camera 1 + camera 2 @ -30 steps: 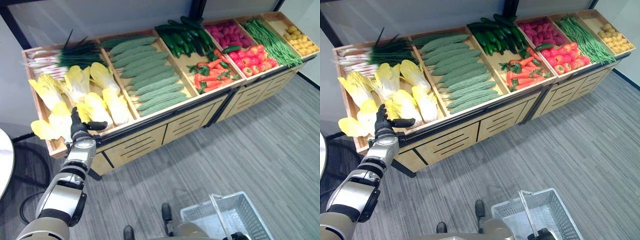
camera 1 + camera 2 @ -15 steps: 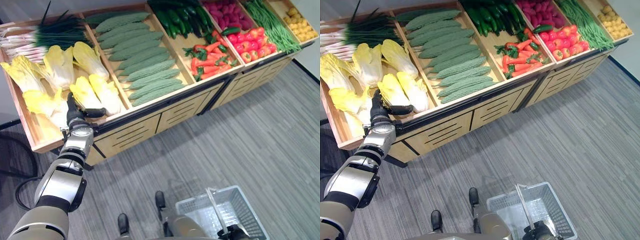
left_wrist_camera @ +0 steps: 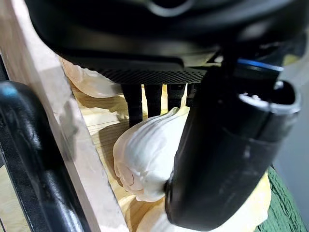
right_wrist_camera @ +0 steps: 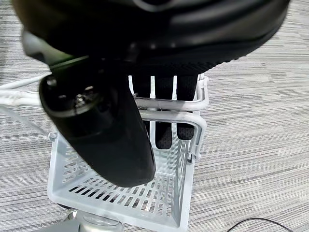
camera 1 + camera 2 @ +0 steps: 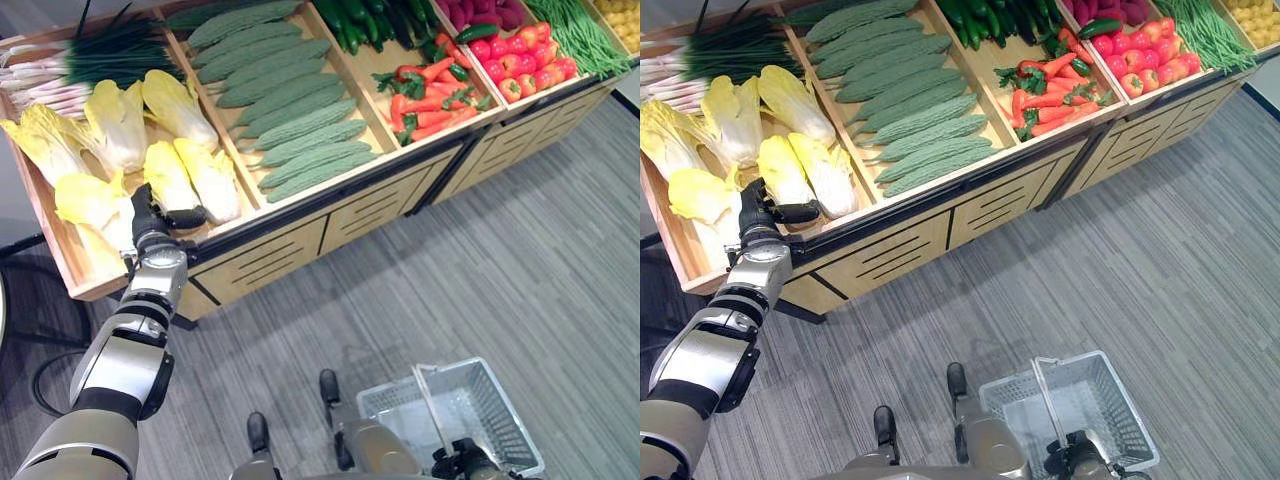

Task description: Get the vegetables into the basket

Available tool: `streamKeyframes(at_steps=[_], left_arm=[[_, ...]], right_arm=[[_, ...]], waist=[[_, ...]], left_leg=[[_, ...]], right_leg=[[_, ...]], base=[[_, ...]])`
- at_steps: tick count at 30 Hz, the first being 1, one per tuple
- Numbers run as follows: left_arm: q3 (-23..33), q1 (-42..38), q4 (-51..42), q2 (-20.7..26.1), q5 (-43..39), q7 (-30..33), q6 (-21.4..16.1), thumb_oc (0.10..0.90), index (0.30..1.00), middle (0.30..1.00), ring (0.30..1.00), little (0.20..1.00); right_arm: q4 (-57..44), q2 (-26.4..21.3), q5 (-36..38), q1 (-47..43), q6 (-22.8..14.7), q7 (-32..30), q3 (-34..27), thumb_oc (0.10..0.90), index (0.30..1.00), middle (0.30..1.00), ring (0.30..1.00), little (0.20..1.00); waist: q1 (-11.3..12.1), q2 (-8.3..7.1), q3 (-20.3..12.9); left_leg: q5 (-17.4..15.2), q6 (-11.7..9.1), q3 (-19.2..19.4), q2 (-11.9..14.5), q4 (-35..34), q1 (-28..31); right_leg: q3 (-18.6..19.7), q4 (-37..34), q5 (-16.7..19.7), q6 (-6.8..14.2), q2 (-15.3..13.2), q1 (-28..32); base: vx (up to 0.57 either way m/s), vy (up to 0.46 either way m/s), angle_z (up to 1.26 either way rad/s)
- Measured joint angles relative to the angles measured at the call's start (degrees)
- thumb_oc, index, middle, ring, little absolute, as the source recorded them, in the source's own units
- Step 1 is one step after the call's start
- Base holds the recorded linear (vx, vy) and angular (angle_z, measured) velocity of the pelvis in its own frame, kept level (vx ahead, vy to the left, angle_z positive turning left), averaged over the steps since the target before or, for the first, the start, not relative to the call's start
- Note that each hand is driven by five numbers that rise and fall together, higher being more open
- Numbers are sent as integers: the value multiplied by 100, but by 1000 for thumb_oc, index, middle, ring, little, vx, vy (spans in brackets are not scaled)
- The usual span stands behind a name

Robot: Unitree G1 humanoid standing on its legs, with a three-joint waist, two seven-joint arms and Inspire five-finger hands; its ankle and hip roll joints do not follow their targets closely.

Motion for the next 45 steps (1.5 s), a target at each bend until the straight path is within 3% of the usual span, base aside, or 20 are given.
streamKeyframes(at_steps=[15,19,24,31,40,45], left_arm=[[1,-4,-463,14,-94,-6,106,400,300,300,300,300],[-7,55,-875,34,-107,-7,204,400,300,300,300,300],[-12,669,-1832,48,-100,-61,280,400,300,300,300,300],[0,1157,-2513,50,-74,-170,280,400,300,300,300,300],[37,1593,-2991,47,82,-307,306,400,300,300,300,300],[367,2409,-4363,4,140,-379,282,400,300,300,300,300]], right_arm=[[-2,-6,0,-84,-42,12,1,400,300,300,300,300],[-10,-6,-2,-110,-39,46,-4,400,300,300,300,300],[-11,-13,-16,-110,-7,108,-40,400,300,300,300,300],[8,-11,-30,-86,64,249,-179,400,300,300,300,300],[76,-7,-133,-40,168,379,-366,400,300,300,300,300],[139,-27,-132,191,230,417,-580,400,300,300,300,300]], waist=[[84,-88,206],[125,-212,319],[150,-227,331],[298,-184,280],[305,-71,38],[347,83,-191]], left_leg=[[5,-14,-19,21,0,99],[9,-18,-56,29,1,243],[-22,-11,-155,37,0,562],[-51,9,-223,8,0,771],[-63,30,-240,-9,-2,946],[-84,64,-246,-45,-3,1059]], right_leg=[[-27,23,1,0,15,116],[-78,26,-9,-8,13,284],[-194,24,-76,-33,-6,656],[-246,-1,-163,2,-51,903],[-255,17,-142,-17,-66,1095],[-223,21,-160,8,-97,1193]], base=[[2,-3,0],[50,-8,6],[68,23,12],[15,35,6],[0,49,1],[-1,52,-1]])
